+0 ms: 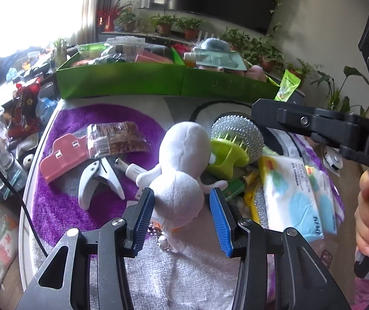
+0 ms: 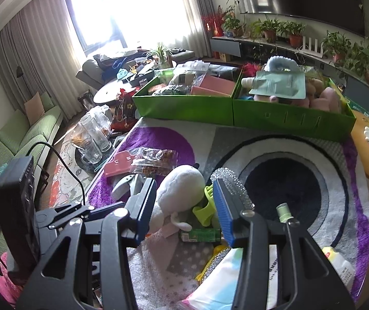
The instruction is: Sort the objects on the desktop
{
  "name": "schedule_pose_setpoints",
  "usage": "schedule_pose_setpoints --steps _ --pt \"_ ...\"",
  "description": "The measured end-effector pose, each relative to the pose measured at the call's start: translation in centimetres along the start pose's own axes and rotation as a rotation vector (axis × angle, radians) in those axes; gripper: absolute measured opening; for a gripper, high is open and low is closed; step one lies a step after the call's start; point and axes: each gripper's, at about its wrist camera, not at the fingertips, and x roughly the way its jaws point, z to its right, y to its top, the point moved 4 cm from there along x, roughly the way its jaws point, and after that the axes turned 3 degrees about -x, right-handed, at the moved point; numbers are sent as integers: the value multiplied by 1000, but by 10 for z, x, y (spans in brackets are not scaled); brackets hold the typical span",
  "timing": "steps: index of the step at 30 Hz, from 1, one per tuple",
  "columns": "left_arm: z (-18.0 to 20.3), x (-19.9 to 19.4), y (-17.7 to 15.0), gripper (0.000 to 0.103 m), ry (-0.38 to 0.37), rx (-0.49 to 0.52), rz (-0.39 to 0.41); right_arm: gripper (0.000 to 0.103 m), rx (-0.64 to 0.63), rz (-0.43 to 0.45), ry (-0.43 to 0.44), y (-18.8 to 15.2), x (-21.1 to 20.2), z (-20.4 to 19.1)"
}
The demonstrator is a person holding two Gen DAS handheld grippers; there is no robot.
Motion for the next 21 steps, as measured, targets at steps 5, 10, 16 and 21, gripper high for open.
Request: schedule_pose_setpoints --steps 5,10,16,21 --pt "-6 6 -1 45 33 5 5 46 5 -16 7 -3 6 0" --pt "-14 9 -1 45 14 -19 7 46 12 -36 7 -7 13 0" --pt "-16 8 -1 40 -7 10 20 47 10 -50 10 -6 20 -3" --pt "-19 5 -9 39 -38 28 -1 47 1 -65 10 -8 25 -6"
